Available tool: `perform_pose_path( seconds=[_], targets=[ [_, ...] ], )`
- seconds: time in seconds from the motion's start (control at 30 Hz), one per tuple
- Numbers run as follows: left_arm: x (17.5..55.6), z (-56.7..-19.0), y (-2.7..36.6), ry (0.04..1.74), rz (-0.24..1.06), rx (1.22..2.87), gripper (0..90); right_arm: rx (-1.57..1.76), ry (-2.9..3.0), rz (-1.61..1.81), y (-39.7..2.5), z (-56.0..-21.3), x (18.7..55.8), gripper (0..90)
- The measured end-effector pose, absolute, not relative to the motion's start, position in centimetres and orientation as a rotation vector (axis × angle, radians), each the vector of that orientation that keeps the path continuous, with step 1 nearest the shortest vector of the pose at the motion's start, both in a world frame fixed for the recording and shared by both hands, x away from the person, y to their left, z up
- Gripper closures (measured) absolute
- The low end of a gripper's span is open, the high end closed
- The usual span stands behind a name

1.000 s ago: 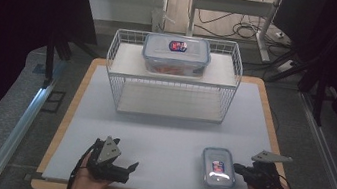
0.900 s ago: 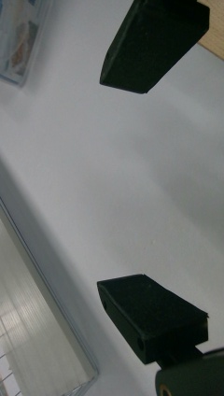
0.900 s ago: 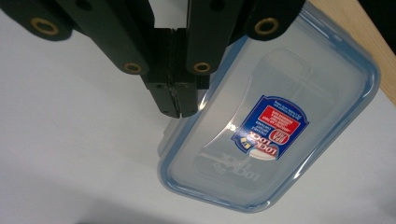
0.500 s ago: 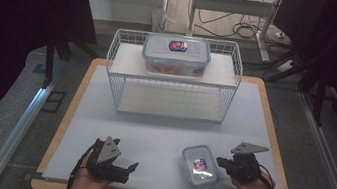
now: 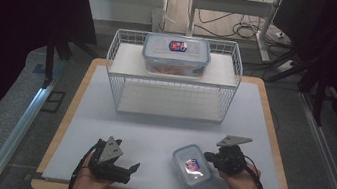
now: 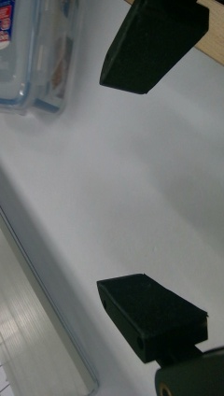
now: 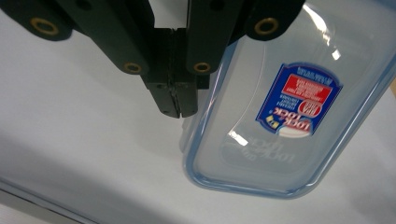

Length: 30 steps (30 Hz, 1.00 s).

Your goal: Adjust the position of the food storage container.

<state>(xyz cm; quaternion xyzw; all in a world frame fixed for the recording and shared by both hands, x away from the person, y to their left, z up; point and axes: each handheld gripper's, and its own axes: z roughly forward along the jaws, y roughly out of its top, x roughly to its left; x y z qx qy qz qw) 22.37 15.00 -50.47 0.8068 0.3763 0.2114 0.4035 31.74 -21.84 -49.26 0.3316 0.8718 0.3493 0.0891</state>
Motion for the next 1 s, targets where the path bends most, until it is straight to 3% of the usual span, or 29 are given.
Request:
perform_pose_path(
  seconds=[0.23, 0.43, 0.7, 1.0],
  targets=[
    [22.3, -50.4, 15.3, 0.956, 0.536, 2.026, 4.9, 0.946, 2.602, 1.056, -21.5, -48.8, 31.1, 89.5],
    [22.3, -50.4, 15.0, 0.948, 0.535, 2.030, 5.0, 1.001, 2.618, 1.081, -24.2, -49.0, 27.8, 89.5],
    [22.3, -50.4, 15.0, 0.950, 0.536, 2.033, 5.0, 1.028, 2.669, 1.092, -24.9, -50.0, 24.8, 89.5],
    [22.3, -50.4, 14.9, 0.945, 0.532, 2.039, 5.0, 0.995, 2.702, 1.086, -23.3, -50.6, 25.2, 89.5]
  ],
)
